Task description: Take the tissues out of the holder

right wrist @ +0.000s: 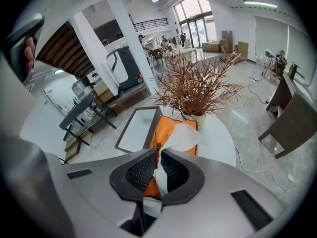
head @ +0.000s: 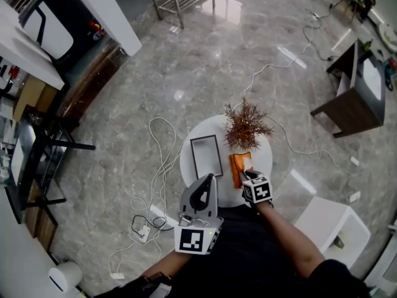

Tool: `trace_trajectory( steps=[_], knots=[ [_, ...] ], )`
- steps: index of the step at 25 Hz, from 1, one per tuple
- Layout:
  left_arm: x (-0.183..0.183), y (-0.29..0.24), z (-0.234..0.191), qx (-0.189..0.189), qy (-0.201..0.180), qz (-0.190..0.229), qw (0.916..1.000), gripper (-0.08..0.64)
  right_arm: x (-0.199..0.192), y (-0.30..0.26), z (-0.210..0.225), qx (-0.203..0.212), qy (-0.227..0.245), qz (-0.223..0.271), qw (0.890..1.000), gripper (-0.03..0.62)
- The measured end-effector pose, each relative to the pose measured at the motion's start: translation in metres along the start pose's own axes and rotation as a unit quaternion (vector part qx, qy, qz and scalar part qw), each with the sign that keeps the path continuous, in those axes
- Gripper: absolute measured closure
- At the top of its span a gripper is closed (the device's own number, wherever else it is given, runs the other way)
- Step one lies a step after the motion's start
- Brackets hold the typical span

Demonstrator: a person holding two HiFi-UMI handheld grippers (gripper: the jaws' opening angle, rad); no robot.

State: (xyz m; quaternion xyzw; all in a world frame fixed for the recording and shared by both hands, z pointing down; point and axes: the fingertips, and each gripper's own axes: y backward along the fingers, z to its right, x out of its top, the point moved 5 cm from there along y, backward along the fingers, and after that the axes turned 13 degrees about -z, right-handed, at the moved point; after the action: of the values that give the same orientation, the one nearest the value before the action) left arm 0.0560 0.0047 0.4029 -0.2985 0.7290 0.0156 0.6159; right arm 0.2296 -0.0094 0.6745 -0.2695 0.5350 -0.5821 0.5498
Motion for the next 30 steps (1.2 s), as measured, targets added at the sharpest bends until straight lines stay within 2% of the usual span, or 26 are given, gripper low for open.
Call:
trace_trajectory(
  steps=[15, 21, 30],
  knots=[
    [-0.003, 0.005, 0.024, 0.018, 0.008, 0.030, 0.9993, 0.560, -0.013, 0.005, 0.024, -0.010, 0.019, -0.005, 1.000, 0.563],
    [-0.004, 0.009, 0.026, 0.030, 0.005, 0.035, 0.9989, 0.560, -0.015, 0.003, 0.038, -0.030, 0.002, -0.008, 1.000, 0.561],
    [-0.006, 0.008, 0.027, 0.038, 0.011, 0.026, 0.9989, 0.560, -0.016, -0.009, 0.047, -0.037, 0.009, -0.023, 0.999, 0.561]
  ],
)
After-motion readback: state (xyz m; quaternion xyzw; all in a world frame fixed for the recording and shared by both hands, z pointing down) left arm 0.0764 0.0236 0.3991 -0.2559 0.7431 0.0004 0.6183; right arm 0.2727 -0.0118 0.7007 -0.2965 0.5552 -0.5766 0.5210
